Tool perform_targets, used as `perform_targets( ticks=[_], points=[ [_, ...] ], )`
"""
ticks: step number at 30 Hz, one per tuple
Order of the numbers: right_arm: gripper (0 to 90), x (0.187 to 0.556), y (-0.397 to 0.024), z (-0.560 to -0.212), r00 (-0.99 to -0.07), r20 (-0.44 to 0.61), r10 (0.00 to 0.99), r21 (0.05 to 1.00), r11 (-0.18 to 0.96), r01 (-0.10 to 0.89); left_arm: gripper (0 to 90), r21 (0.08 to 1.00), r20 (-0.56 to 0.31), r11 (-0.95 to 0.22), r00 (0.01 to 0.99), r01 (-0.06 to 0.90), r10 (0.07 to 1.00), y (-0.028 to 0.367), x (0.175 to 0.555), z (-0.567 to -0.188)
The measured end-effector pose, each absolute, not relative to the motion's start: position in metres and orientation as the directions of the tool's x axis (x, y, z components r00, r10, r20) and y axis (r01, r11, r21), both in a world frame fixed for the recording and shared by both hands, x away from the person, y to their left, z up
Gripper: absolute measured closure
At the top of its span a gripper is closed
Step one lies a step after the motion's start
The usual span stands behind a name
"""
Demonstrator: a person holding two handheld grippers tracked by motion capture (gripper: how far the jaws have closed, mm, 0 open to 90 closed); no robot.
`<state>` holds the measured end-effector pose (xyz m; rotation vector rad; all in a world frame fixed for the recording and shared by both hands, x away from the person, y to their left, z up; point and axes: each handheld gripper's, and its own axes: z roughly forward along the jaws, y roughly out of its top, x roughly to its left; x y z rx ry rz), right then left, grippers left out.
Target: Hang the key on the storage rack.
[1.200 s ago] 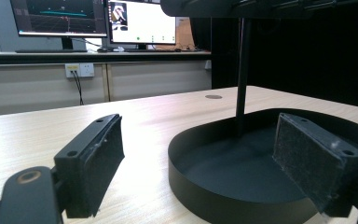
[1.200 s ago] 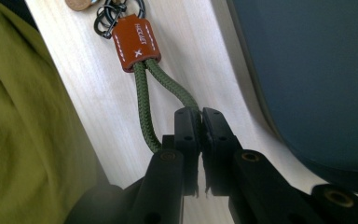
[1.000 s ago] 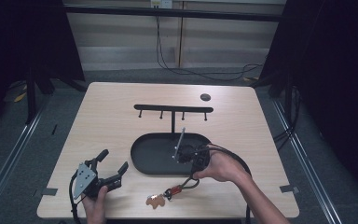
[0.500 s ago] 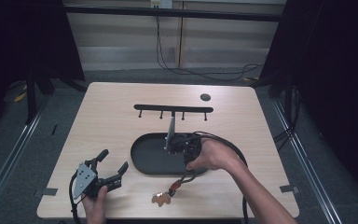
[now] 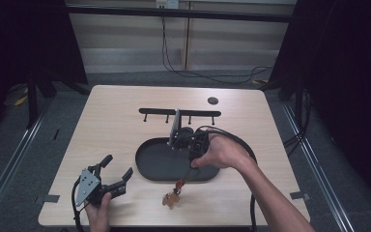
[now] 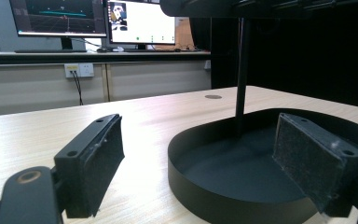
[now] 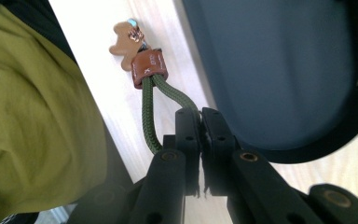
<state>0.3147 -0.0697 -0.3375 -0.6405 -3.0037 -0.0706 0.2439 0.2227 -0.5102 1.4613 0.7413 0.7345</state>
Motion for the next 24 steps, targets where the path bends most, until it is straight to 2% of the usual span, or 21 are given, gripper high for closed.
perform_targets(
  ticks=[6, 24],
  points=[
    [86.0, 0.315, -0.069, -0.325, -0.923, 0.073, 0.379, 0.035, 0.924, 0.382, 15.7, 1.000, 0.003, -0.013, 0.586, 0.012, 0.810, 0.223, 0.244, -0.510],
    [85.9, 0.332, -0.073, -0.285, -0.909, 0.125, 0.399, 0.131, 0.901, 0.413, 15.7, 1.000, 0.003, -0.013, 0.587, 0.013, 0.810, 0.223, 0.244, -0.510]
  ],
)
